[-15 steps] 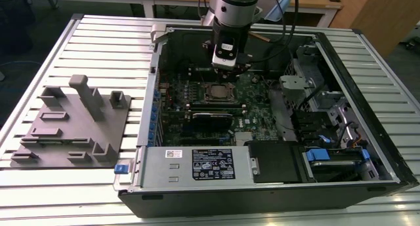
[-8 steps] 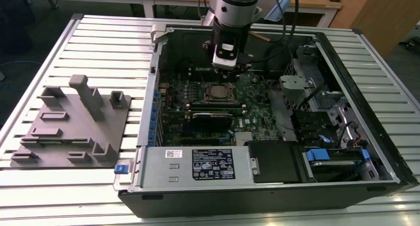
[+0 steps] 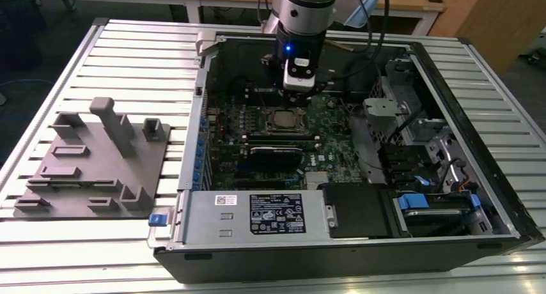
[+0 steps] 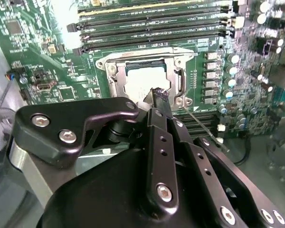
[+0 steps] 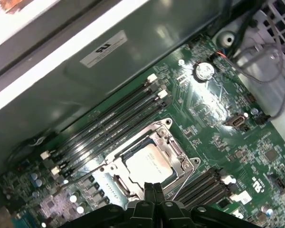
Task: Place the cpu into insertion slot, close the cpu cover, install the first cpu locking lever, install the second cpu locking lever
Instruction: 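Install the first cpu locking lever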
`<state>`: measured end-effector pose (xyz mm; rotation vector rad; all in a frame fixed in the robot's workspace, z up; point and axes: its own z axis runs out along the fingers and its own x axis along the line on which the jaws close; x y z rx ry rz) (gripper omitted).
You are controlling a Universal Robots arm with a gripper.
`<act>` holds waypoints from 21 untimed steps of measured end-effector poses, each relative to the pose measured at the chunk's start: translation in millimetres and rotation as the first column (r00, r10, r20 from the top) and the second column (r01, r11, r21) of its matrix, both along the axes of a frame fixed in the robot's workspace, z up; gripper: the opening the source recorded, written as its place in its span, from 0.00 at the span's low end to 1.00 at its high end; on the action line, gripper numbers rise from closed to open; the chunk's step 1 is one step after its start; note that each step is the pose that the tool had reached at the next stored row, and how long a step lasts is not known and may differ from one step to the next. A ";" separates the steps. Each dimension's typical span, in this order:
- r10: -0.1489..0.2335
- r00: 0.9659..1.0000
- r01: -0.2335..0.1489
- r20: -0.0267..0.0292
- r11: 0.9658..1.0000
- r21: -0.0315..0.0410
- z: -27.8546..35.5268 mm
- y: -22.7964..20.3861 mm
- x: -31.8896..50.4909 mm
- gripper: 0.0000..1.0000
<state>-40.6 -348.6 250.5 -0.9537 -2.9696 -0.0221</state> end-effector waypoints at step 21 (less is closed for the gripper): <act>0.129 0.992 -0.129 0.009 0.992 0.002 2.8 -0.3 -0.6 0.11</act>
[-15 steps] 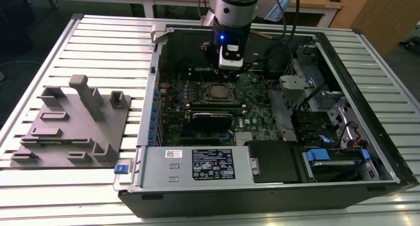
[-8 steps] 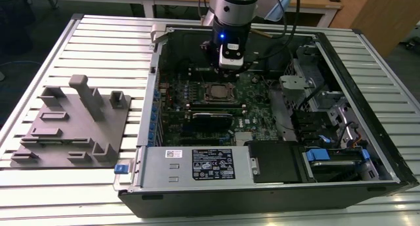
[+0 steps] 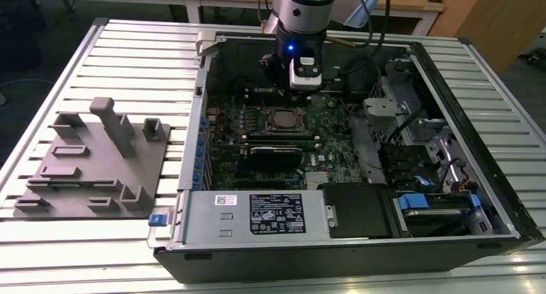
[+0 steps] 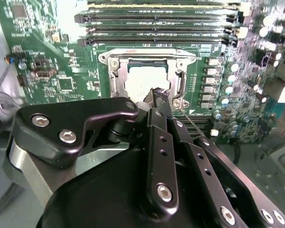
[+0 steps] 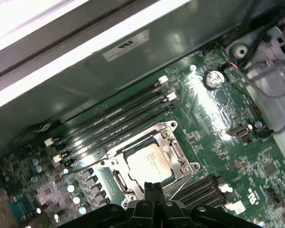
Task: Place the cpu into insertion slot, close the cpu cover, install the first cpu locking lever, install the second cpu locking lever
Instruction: 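Install the first cpu locking lever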
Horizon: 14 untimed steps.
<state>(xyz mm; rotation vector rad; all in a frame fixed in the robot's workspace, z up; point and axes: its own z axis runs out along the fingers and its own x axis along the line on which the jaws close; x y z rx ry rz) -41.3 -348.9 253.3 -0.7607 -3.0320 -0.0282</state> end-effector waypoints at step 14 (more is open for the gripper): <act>0.169 0.986 -0.169 0.000 0.986 0.000 -0.2 -0.7 -0.2 0.11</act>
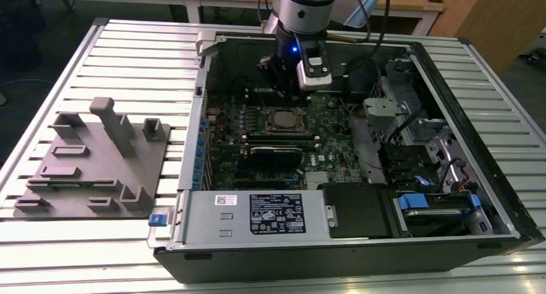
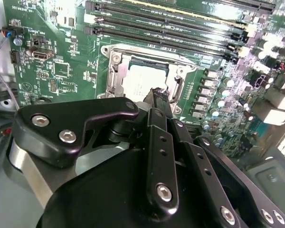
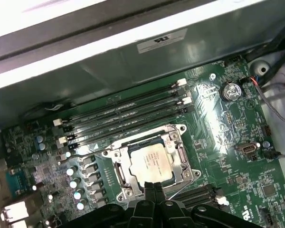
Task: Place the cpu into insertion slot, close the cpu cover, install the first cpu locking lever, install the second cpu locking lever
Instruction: 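Install the first cpu locking lever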
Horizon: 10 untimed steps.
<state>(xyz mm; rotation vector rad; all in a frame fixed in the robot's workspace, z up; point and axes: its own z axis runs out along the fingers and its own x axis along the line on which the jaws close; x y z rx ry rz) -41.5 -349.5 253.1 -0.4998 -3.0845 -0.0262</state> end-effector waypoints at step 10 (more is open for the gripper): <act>0.023 1.000 -0.023 0.001 1.000 0.000 0.0 -0.4 -2.1 0.11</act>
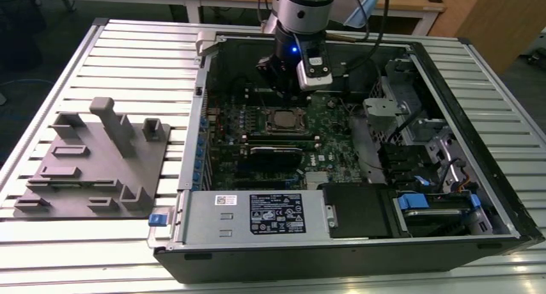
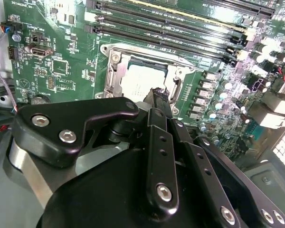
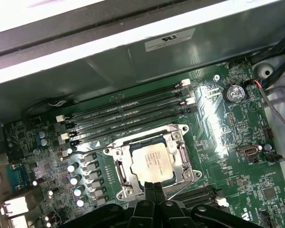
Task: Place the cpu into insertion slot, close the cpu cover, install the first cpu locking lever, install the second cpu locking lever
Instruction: 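Install the first cpu locking lever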
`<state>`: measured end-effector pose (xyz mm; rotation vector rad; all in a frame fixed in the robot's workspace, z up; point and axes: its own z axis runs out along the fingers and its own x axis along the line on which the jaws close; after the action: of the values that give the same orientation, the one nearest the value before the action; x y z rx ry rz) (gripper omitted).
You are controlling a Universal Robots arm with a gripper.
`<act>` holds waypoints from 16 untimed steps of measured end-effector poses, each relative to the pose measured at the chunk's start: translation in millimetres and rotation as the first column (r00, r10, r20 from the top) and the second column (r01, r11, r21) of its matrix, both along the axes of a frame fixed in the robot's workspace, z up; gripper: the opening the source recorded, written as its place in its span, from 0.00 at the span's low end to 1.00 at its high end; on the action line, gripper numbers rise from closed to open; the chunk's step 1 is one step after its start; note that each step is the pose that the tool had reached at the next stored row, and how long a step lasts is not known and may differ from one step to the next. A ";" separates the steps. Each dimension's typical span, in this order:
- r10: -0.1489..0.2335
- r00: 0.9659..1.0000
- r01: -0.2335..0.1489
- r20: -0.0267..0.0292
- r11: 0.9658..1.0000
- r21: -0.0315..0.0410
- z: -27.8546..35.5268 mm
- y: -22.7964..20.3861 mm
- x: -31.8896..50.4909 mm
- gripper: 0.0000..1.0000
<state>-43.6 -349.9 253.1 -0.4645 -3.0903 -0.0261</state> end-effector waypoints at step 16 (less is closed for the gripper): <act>0.218 0.976 -0.218 0.000 0.976 0.000 -1.4 0.0 -6.3 0.11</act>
<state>-49.9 -350.0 251.7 -0.1232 -3.1211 -0.0231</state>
